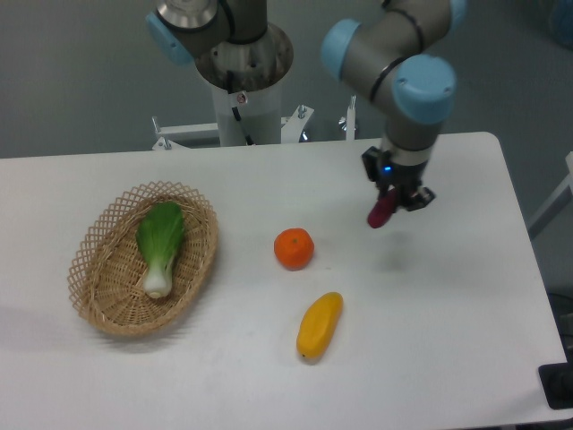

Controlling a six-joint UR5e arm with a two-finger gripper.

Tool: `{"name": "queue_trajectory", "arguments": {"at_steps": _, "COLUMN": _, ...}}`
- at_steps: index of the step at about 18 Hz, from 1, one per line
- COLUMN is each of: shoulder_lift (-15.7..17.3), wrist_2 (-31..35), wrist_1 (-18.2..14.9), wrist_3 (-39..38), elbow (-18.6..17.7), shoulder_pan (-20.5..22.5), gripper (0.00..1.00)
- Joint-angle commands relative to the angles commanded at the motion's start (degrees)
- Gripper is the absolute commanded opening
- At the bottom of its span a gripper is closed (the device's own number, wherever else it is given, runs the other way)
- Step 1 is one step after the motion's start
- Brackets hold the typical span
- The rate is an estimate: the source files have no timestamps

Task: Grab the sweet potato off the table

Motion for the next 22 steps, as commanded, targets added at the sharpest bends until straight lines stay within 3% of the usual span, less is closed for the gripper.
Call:
{"name": "queue_trajectory", "arguments": {"at_steps": 5, "shoulder_lift": -3.8, "wrist_2": -2.8, "wrist_1": -3.4, "wrist_3": 0.1, "elbow": 7.6, "shoulder_pan": 2.2, "gripper": 0.11}}
{"name": "queue_trajectory", "arguments": {"at_steps": 8, "shoulder_lift": -5.6, "wrist_2": -2.9, "wrist_1": -3.7, "wrist_3": 0.2, "elbow": 10.3, "shoulder_pan": 2.3, "gripper": 0.12}}
{"name": "queue_trajectory", "arguments": {"at_steps": 22, "shoulder_lift": -8.2, "wrist_2": -2.5, "wrist_1": -3.2, "wrist_3": 0.8, "elbow": 11.8, "shoulder_pan": 2.3, "gripper": 0.11}}
